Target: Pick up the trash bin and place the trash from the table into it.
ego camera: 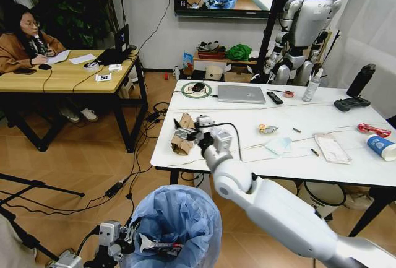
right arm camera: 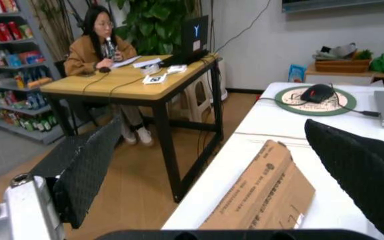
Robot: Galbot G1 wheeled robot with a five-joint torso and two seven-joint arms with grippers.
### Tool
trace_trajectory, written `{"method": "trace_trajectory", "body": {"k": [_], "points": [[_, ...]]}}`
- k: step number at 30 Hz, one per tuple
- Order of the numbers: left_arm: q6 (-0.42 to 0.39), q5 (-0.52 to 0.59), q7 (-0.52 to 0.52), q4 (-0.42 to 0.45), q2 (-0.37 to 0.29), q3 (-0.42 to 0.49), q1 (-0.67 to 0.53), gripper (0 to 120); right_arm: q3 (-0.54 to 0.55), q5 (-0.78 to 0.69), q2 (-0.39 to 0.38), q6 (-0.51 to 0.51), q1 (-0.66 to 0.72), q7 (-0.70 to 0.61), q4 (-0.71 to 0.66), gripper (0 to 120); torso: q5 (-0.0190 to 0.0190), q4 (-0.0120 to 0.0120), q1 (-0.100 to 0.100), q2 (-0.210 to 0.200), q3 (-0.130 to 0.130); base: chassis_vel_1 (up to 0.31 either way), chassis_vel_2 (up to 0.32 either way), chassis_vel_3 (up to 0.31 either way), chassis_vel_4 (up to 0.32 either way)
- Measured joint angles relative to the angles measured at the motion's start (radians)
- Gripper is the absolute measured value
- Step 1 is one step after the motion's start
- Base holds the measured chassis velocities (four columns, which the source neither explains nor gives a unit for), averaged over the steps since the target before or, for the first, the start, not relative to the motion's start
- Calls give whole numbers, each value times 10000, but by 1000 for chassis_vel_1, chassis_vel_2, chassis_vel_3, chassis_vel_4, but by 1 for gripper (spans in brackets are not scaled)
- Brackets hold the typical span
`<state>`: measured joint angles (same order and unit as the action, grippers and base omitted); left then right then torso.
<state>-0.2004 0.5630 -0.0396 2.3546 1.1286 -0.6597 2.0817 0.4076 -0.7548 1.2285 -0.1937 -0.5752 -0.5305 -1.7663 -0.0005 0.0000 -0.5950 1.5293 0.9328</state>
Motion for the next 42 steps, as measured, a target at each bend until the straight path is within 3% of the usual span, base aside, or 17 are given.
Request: {"method": "trace_trajectory", "body": {"k": [19,42], "points": [[24,24,0,29,29,-53,20,0,186,743,1327,-988,286,-776,1851,100,4,-1,0,0,-1,0,0,0,0],[90,19,-26,38,43,-99,86,0,229,1777,2596,-1139,742,-931,4352,100,4,0,0,0,-1,0,0,0,0]]}}
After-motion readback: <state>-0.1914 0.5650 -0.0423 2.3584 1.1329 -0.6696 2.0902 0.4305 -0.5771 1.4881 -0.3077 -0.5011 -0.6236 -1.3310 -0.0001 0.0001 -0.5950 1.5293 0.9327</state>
